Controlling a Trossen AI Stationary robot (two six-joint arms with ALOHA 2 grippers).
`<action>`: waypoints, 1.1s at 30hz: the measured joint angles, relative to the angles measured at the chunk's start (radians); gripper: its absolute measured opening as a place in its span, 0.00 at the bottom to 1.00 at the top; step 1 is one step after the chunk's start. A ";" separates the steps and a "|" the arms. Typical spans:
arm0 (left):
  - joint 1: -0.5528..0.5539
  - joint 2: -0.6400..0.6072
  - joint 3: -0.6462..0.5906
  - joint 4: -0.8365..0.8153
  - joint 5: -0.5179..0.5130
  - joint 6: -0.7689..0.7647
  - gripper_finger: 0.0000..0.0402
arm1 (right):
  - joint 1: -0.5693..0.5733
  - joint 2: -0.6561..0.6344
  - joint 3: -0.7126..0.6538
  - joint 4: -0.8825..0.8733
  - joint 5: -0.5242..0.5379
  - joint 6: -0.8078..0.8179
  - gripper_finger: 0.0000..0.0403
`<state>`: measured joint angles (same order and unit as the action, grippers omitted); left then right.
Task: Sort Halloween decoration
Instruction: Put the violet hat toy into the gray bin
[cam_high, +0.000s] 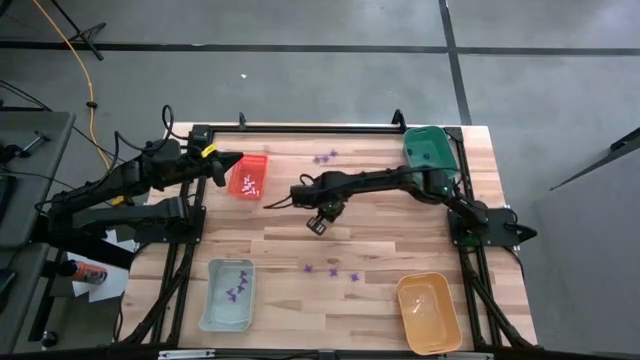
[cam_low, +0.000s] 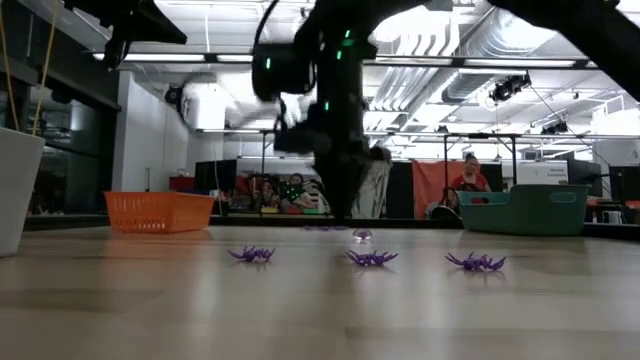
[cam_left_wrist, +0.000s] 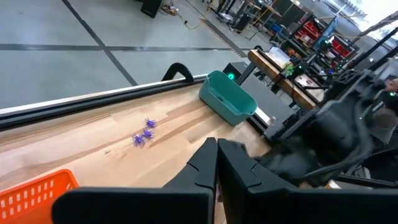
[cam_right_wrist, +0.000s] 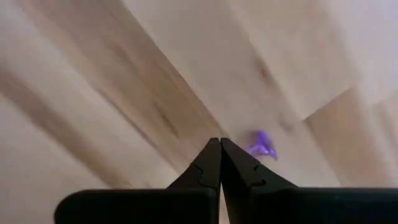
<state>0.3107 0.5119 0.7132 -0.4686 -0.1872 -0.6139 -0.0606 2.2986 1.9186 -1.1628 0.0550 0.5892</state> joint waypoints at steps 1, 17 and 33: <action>0.000 0.003 0.000 0.000 -0.005 -0.003 0.00 | 0.000 -0.021 0.000 0.009 0.013 -0.012 0.00; 0.000 0.046 0.000 0.002 -0.015 0.003 0.00 | -0.071 -0.699 -0.816 0.577 -0.153 -0.134 0.00; 0.000 0.055 0.000 0.003 -0.036 -0.011 0.00 | -0.082 -0.647 -0.817 0.774 -0.181 -0.569 0.27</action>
<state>0.3111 0.5671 0.7132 -0.4660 -0.2234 -0.6250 -0.1423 1.6516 1.1018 -0.3891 -0.1261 0.0205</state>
